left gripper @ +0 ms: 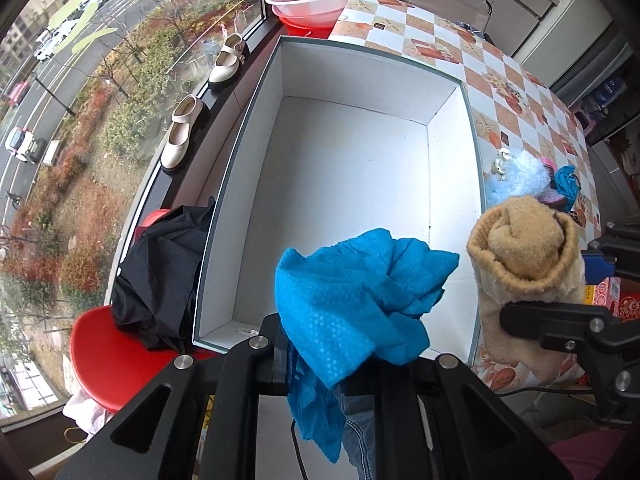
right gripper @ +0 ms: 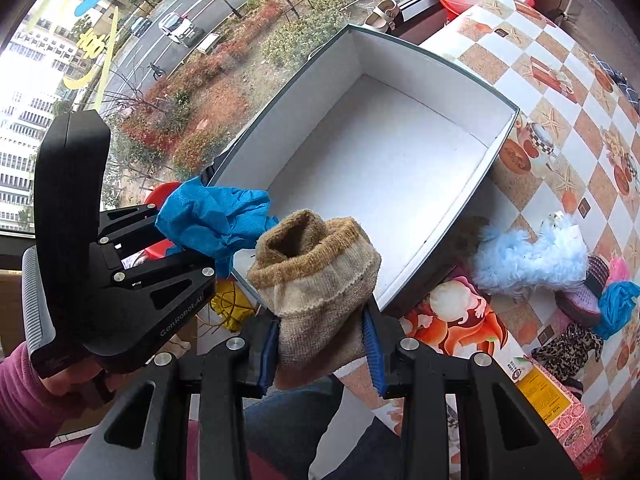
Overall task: Organize soft objects
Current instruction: 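Carry the blue cloth and beige sock in both grippers over the white box, then open both grippers to drop the cloth and sock into the white box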
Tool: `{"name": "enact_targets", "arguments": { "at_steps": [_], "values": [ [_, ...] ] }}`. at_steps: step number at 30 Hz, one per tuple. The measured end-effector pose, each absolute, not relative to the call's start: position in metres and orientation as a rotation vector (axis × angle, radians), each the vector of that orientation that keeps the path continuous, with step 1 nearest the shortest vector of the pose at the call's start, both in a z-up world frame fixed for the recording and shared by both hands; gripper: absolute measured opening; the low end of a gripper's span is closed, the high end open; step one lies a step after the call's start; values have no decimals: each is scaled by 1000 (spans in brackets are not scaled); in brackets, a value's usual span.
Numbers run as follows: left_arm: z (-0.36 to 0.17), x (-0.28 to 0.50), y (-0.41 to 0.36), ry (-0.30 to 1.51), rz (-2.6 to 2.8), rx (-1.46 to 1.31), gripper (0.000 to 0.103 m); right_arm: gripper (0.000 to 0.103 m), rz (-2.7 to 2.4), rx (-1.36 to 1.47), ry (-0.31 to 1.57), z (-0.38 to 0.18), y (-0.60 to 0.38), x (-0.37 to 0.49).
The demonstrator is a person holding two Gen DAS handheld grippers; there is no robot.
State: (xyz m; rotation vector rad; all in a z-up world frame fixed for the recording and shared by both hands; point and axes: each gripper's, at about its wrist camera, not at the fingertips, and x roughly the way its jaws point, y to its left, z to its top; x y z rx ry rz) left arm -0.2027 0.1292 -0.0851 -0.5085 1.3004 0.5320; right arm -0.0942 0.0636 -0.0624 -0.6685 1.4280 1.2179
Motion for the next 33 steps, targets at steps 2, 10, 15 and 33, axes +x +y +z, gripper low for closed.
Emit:
{"name": "enact_targets", "arguments": {
  "at_steps": [2, 10, 15, 33],
  "values": [
    [-87, -203, 131, 1304, 537, -515, 16, 38, 1219, -677, 1432, -65, 67, -95],
    [-92, -200, 136, 1313, 550, -523, 16, 38, 1229, -699, 1435, -70, 77, -99],
    [-94, -200, 136, 1322, 553, -513, 16, 38, 1235, -706, 1437, -73, 82, -102],
    [-101, -195, 139, 1367, 569, -490, 86, 103, 1155, -655, 1435, -69, 80, -90]
  ]
}}
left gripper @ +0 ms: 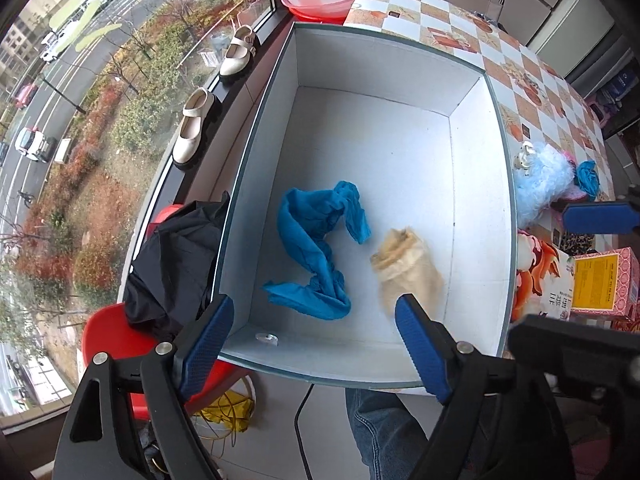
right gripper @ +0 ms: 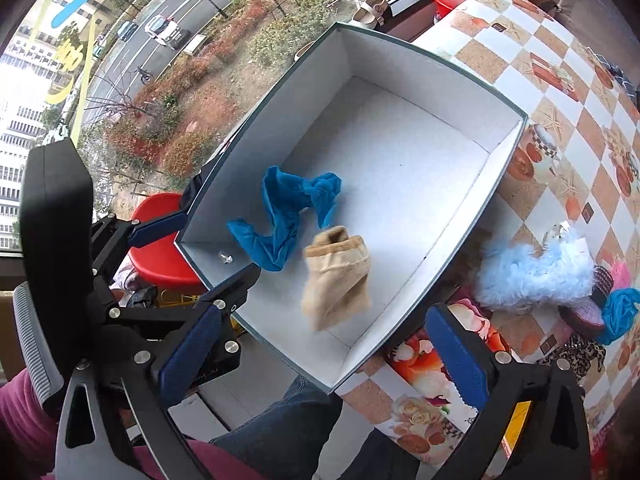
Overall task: Organize soft objects
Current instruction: 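Open both grippers to drop the cloth and sock into the white box, then grasp the light blue fluffy duster with the left gripper while the right grasps a blue cloth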
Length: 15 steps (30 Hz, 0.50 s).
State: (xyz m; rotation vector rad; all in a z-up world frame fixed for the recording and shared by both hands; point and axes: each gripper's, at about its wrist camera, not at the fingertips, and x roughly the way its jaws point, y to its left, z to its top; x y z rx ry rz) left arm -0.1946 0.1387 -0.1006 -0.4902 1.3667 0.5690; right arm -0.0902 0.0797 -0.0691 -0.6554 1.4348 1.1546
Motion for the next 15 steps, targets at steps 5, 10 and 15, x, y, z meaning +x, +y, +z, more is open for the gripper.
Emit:
{"name": "enact_targets", "arguments": {
  "at_steps": [5, 10, 15],
  "values": [
    [-82, -178, 136, 1331, 482, -532, 86, 103, 1084, -581, 1442, -48, 52, -64],
    [-48, -119, 100, 1284, 337, -386, 86, 103, 962, -443, 1461, -26, 3, -13],
    [-46, -55, 53, 1323, 217, -251, 86, 103, 803, -327, 1431, -6, -65, 45]
  ]
}}
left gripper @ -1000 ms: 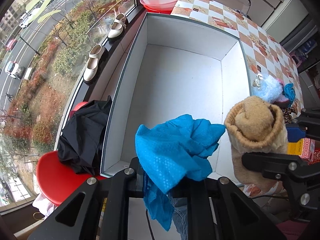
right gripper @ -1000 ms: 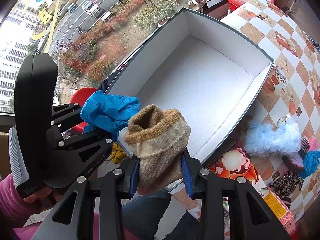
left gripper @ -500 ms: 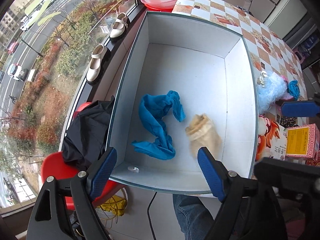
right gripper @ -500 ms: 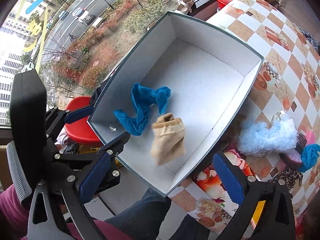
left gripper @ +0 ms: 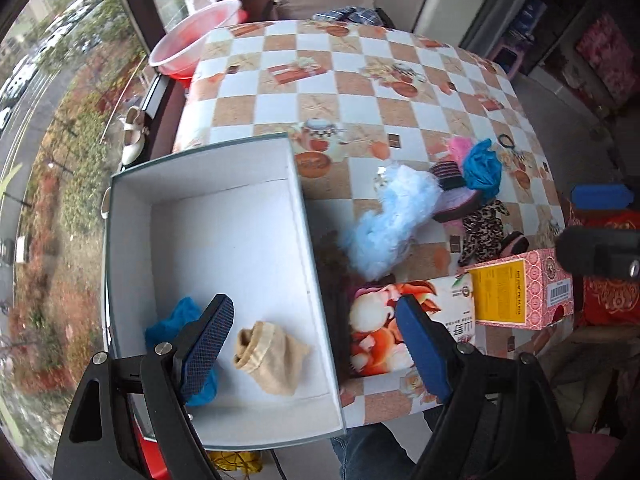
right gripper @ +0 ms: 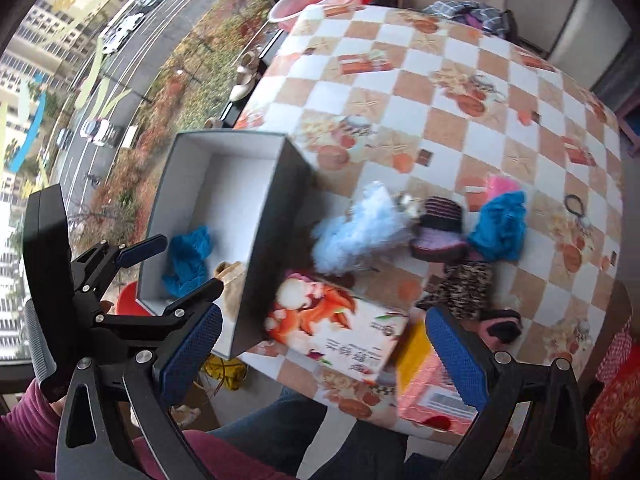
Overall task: Organize soft objects
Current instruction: 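Grasp the light blue fluffy duster with the left gripper while the right grasps a blue cloth, then carry the fluffy duster and blue cloth in both grippers over the white box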
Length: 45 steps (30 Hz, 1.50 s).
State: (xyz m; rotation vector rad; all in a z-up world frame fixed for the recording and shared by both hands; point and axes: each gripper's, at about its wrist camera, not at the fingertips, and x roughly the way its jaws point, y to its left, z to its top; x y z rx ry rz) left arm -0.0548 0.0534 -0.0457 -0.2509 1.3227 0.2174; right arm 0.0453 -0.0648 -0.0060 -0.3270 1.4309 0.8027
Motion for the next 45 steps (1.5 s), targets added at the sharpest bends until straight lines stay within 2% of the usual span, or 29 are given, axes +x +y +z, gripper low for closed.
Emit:
{"name": "enact_targets", "arguments": {
  "at_steps": [6, 13, 26, 28, 29, 30, 31, 32, 33, 34, 35, 45],
  "values": [
    [-78, 5, 14, 1400, 163, -143, 86, 103, 614, -167, 1475, -21, -143, 108],
    [-135, 40, -2, 1541, 207, -81, 86, 103, 528, -99, 1568, -73, -183, 148],
    [-198, 65, 5, 1689, 294, -60, 86, 103, 545, -58, 1718, -185, -141, 219],
    [-203, 70, 5, 1694, 293, -66, 81, 102, 552, -79, 1746, -199, -134, 220],
    [-204, 71, 6, 1691, 287, -81, 74, 93, 553, -87, 1752, -203, -133, 218],
    [-204, 73, 7, 1686, 285, -97, 60, 83, 558, -88, 1754, -205, -133, 217],
    [-202, 74, 9, 1677, 282, -120, 51, 61, 560, -90, 1759, -205, -134, 215],
    [-201, 73, 12, 1666, 278, -152, 36, 55, 565, -84, 1755, -203, -137, 213],
    [-199, 74, 16, 1652, 273, -186, 28, 54, 571, -72, 1742, -200, -140, 214],
    [-194, 76, 18, 1632, 270, -212, 27, 47, 580, -62, 1720, -195, -142, 213],
    [-188, 75, 21, 1598, 265, -231, 26, 46, 586, -59, 1703, -190, -145, 214],
    [-120, 71, 29, 1422, 250, -261, 25, 46, 633, -19, 1560, -129, -162, 215]
  ]
}}
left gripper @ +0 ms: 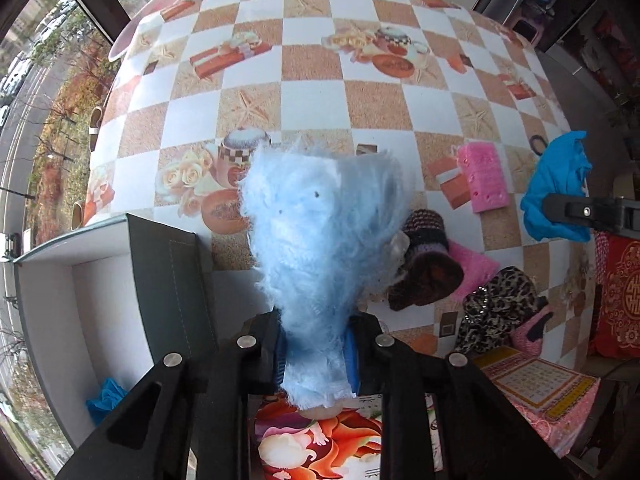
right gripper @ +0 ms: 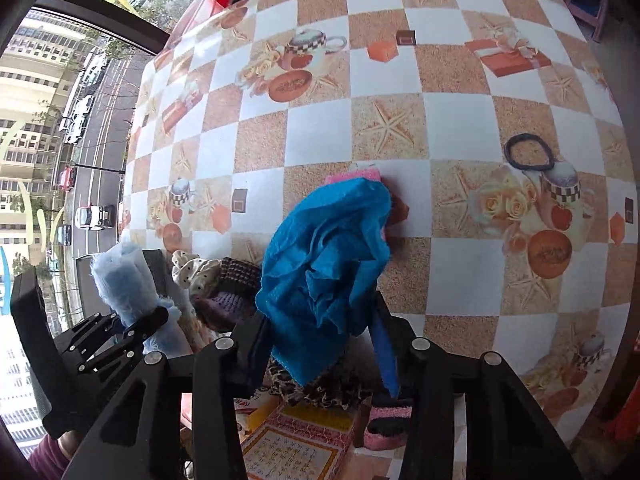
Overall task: Organize soft objects
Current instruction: 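Carry the fluffy duster and blue cloth in both grippers over the white box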
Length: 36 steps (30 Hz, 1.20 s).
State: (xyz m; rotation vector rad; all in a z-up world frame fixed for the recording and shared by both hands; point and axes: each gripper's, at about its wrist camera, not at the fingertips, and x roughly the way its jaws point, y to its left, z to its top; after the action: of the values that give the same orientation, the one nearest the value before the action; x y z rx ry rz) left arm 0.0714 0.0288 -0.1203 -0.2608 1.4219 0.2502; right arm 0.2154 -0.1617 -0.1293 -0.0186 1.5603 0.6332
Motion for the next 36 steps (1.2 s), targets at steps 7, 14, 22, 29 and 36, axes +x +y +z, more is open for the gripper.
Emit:
{"name": "enact_targets", "arguments": {
  "at_steps": [7, 14, 22, 29, 36],
  "values": [
    [-71, 68, 21, 1324, 223, -250, 25, 46, 654, -9, 1487, -88, -166, 206],
    [-36, 58, 14, 1252, 194, -250, 25, 46, 664, 0, 1409, -46, -171, 189],
    [-8, 28, 13, 1196, 172, -256, 25, 46, 661, 5, 1348, -7, -182, 161],
    [8, 5, 12, 1165, 158, -242, 25, 46, 667, 3, 1325, 9, -189, 133],
    [9, -13, 0, 1181, 101, -218, 25, 46, 663, -4, 1316, 17, -195, 108]
  ]
}}
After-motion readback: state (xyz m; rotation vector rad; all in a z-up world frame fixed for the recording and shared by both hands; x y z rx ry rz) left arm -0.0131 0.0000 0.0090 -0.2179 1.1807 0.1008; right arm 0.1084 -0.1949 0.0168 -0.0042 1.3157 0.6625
